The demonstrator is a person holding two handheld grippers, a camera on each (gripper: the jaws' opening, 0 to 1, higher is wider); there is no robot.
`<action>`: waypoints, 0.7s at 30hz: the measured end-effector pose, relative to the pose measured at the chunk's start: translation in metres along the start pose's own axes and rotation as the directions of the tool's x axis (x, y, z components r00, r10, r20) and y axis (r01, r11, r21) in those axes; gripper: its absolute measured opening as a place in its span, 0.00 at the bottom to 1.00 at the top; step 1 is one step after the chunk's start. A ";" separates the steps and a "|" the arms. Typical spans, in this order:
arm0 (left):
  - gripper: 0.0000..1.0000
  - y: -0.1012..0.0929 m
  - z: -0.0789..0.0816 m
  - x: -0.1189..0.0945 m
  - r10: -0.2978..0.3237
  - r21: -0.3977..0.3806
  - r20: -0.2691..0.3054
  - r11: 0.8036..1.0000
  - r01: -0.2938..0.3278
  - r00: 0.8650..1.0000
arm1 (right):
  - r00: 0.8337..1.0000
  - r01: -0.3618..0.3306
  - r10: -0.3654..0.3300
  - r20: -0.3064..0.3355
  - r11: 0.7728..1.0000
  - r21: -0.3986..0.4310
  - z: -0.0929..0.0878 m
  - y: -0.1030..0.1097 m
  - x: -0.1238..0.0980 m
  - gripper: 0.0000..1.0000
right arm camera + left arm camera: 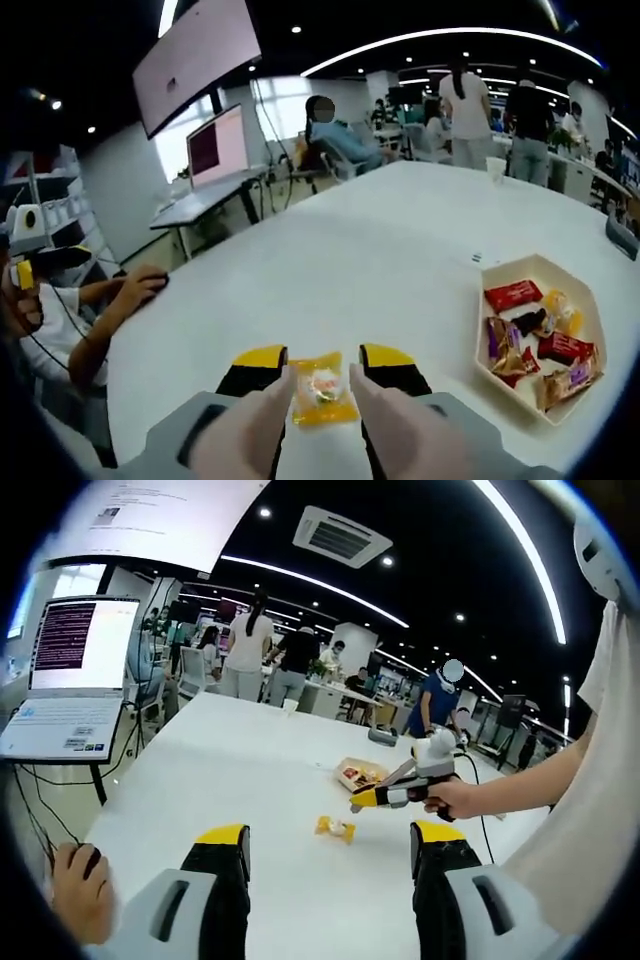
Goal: Place the target food into the container with the food tongs after gripping and lifting it, then release it inside without dropping or visibly crushing the food.
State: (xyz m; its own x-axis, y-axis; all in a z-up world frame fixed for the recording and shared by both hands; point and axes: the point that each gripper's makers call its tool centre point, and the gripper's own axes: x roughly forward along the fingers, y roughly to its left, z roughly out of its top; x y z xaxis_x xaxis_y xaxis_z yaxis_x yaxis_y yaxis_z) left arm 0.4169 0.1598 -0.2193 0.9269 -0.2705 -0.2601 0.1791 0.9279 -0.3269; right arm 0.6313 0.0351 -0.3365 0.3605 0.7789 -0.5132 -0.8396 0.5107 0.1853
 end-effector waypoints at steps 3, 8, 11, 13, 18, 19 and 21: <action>0.66 0.001 0.002 -0.001 0.011 0.014 0.009 1.000 -0.011 1.000 | 1.000 0.001 -0.001 -0.003 1.000 -0.007 0.000 -0.002 0.002 0.28; 0.67 0.003 0.002 -0.002 0.025 0.010 0.018 1.000 -0.025 1.000 | 1.000 0.001 -0.001 -0.004 1.000 -0.007 -0.001 -0.002 0.004 0.28; 0.67 0.004 0.000 -0.002 0.031 0.007 0.015 0.999 -0.031 0.999 | 1.000 -0.001 0.001 -0.004 1.000 -0.009 -0.002 -0.002 0.004 0.28; 0.67 0.004 0.000 -0.004 0.037 0.006 0.018 0.999 -0.037 0.999 | 1.000 -0.001 0.001 -0.006 1.000 -0.006 -0.002 -0.002 0.004 0.28; 0.67 0.002 0.000 -0.006 0.043 0.009 0.020 0.999 -0.043 0.999 | 1.000 -0.011 0.011 0.000 1.000 -0.012 0.000 0.000 0.004 0.28; 0.67 0.002 -0.003 -0.005 0.039 0.009 0.016 0.999 -0.040 0.999 | 1.000 -0.013 0.013 -0.009 1.000 -0.024 -0.003 0.002 0.003 0.28; 0.67 0.001 -0.008 -0.003 0.035 -0.004 -0.001 0.999 -0.035 0.999 | 1.000 -0.012 0.011 -0.020 0.999 -0.042 -0.008 0.004 0.004 0.28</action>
State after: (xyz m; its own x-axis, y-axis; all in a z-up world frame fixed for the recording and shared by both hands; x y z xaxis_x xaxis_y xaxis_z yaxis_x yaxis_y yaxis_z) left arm 0.4117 0.1591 -0.2262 0.9323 -0.2381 -0.2721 0.1451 0.9357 -0.3216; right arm 0.6264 0.0368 -0.3445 0.3427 0.7771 -0.5280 -0.8604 0.4853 0.1558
